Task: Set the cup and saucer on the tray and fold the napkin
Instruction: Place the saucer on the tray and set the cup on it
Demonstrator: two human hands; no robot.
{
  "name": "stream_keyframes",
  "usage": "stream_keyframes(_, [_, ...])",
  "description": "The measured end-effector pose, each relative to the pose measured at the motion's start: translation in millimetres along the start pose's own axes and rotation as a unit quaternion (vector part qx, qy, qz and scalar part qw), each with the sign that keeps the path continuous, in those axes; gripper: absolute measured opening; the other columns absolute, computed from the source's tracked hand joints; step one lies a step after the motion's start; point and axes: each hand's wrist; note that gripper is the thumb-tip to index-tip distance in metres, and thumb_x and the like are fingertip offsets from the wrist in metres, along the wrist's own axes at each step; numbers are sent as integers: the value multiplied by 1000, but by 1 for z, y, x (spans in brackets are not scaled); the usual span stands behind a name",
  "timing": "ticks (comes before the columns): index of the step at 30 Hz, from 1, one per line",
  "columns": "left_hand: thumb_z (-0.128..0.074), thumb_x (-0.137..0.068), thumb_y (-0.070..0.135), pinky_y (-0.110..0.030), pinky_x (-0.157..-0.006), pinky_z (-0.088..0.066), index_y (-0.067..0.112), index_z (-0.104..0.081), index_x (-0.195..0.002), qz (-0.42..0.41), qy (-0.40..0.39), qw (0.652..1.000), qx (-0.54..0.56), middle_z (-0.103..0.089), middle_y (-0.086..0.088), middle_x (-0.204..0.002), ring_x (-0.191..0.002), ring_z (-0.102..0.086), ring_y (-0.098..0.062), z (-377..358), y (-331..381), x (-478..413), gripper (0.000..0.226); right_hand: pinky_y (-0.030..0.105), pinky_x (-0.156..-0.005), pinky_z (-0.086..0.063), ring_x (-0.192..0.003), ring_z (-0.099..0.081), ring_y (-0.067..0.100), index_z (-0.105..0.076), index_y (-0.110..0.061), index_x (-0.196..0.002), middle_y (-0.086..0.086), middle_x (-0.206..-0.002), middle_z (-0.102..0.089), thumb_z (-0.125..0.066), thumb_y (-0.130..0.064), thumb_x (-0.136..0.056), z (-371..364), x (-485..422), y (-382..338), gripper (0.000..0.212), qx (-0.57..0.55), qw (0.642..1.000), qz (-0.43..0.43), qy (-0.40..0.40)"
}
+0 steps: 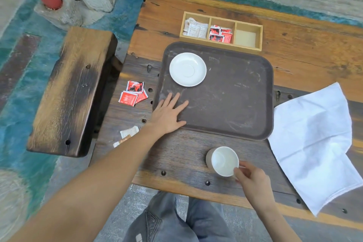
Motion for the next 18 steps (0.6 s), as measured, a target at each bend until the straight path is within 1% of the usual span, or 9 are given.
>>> stream_keyframes(3, [-49, -95, 63, -46, -129, -6, 42, -7, -162, -6, 0, 1000, -11, 10, -1, -173, -160, 10, -26, -2, -2, 0, 82, 49, -87, -60, -86, -77, 21, -78, -18, -107, -6, -83, -80, -68, -14, -85, -1, -3, -2, 24, 2, 1000, -10, 9])
stream_keyframes(8, [-45, -97, 62, -46, -129, -4, 42, -3, -162, -4, -2, 1000, -21, 13, -1, -173, -159, 13, -26, -5, -4, 2, 81, 50, -84, -60, -86, -75, 23, -77, -30, -95, -9, -78, -79, -64, -16, -82, 12, -15, -29, 23, 10, 1000, 15, 20])
stream_keyframes(11, [-42, -98, 62, -47, -129, -6, 42, -1, -162, 0, -2, 1000, -27, 13, 0, -173, -160, 12, -26, -6, -3, 3, 78, 49, -84, -61, -86, -74, 22, -79, -27, -96, -10, -78, -79, -62, -18, -81, 26, -33, -54, 24, 10, 999, 36, 21])
stream_keyframes(16, [-31, -102, 62, -45, -129, -6, 44, -6, -162, 0, 21, 999, -33, 9, 2, -173, -160, 8, -25, -16, -9, 17, 68, 47, -80, -64, -73, -76, 22, -77, -24, -84, -4, -81, -78, -63, -17, -81, 41, -75, -99, 16, -29, 997, 44, 51])
stream_keyframes(18, [-30, -103, 61, -45, -128, -4, 45, -4, -162, 1, 14, 1000, -29, 11, 2, -173, -160, 9, -26, -18, -12, 17, 66, 43, -76, -66, -75, -76, 24, -76, -24, -79, -2, -80, -77, -63, -18, -78, 40, -92, -118, 14, -41, 996, 46, 61])
Point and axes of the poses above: each hand's wrist, its own x-axis away from the middle knuckle, its own z-axis out of the back of the hand, y = z × x
